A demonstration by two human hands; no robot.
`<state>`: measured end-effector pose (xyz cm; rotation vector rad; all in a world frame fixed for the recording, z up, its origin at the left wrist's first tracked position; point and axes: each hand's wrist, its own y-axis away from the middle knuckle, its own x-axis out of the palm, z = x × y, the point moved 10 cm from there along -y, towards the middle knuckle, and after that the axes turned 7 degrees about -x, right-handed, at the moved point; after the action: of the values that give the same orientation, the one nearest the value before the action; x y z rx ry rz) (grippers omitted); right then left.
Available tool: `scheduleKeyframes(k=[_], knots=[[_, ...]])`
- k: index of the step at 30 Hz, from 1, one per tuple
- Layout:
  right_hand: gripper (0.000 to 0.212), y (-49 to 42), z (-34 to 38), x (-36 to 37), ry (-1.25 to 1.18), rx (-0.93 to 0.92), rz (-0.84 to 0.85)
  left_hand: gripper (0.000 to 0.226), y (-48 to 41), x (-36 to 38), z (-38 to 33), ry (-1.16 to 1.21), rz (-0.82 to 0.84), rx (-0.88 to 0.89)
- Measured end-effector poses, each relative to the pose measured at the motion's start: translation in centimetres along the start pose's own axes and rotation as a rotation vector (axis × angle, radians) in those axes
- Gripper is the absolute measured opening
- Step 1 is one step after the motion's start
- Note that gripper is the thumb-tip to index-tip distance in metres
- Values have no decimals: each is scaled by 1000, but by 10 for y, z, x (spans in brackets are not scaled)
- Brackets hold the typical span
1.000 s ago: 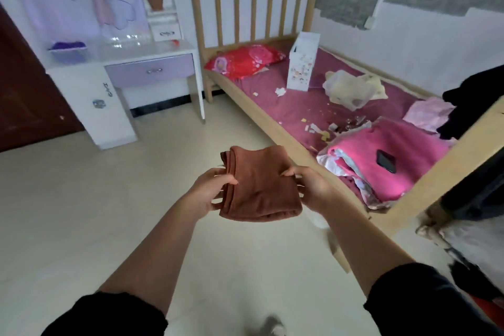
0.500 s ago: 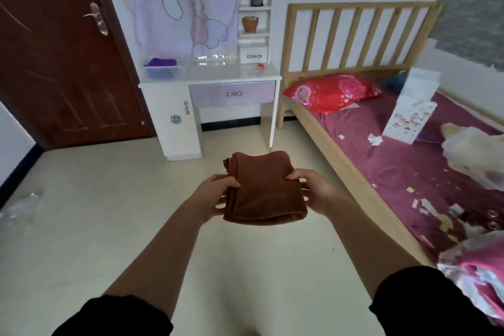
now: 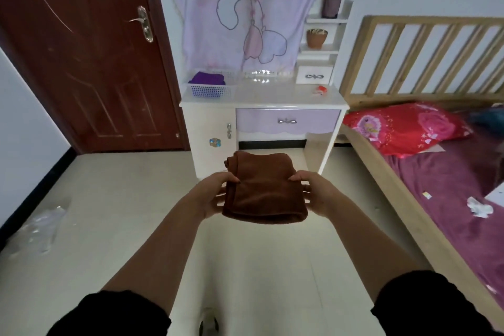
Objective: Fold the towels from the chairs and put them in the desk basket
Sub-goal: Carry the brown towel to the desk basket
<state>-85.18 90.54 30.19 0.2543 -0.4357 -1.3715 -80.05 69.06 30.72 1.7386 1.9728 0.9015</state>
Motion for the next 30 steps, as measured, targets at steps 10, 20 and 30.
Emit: scheduleKeyframes(k=[10,20,30], knots=[[24,-192,84,120,3,41,2,15,-136,-113,-176,-113,-32,-2],[20,-399,146,160,71,59,4,22,-317,-160,-293,-155,-6,-48],[34,-601,225,208,110,93,43,39,-475,-202,-446,-210,-77,-4]])
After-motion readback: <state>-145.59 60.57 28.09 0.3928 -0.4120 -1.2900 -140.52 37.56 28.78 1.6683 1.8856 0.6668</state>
